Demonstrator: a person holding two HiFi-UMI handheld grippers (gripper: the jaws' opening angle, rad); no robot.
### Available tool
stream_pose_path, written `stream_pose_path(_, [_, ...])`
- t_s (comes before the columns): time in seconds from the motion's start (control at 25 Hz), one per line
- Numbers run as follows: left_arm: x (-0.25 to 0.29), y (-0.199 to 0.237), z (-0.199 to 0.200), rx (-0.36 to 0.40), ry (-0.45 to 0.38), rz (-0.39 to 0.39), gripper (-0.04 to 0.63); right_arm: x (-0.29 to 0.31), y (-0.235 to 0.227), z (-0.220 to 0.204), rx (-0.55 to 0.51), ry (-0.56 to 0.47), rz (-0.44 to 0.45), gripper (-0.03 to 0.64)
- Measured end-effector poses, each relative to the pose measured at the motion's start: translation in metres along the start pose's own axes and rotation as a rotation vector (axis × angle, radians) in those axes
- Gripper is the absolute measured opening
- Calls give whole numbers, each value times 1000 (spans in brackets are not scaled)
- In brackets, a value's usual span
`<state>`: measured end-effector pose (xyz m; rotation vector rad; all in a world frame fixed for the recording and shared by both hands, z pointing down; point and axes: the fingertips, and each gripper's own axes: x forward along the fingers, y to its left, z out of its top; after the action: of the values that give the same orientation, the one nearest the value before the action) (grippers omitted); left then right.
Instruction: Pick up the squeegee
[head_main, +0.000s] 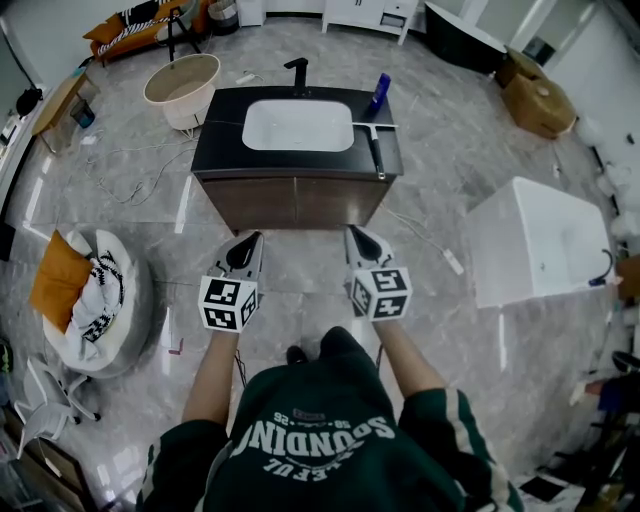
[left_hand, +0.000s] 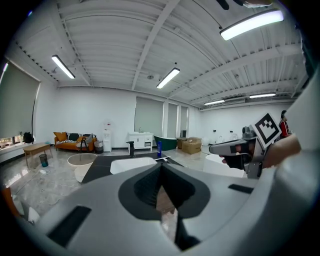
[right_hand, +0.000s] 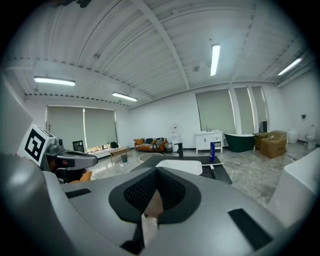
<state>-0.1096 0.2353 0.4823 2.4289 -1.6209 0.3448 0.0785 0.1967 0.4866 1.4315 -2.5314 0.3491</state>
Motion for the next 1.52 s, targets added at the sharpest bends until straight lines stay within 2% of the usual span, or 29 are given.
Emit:
stream_pose_path(0.44, [20,18,0,5,2,-14,2,18,-3,4,13,-19,-10,2])
stream_pose_path(0.76, [56,37,5,5,15,-2,2,63,-27,2,32,7,2,2])
stream_pose_path(1.16, [135,81,26,1,33,28,2,150,-62,30,25,9,33,2])
stream_pose_path(1.52, [233,115,59,-23,54,70,2,245,-120,60,16,46,89,2])
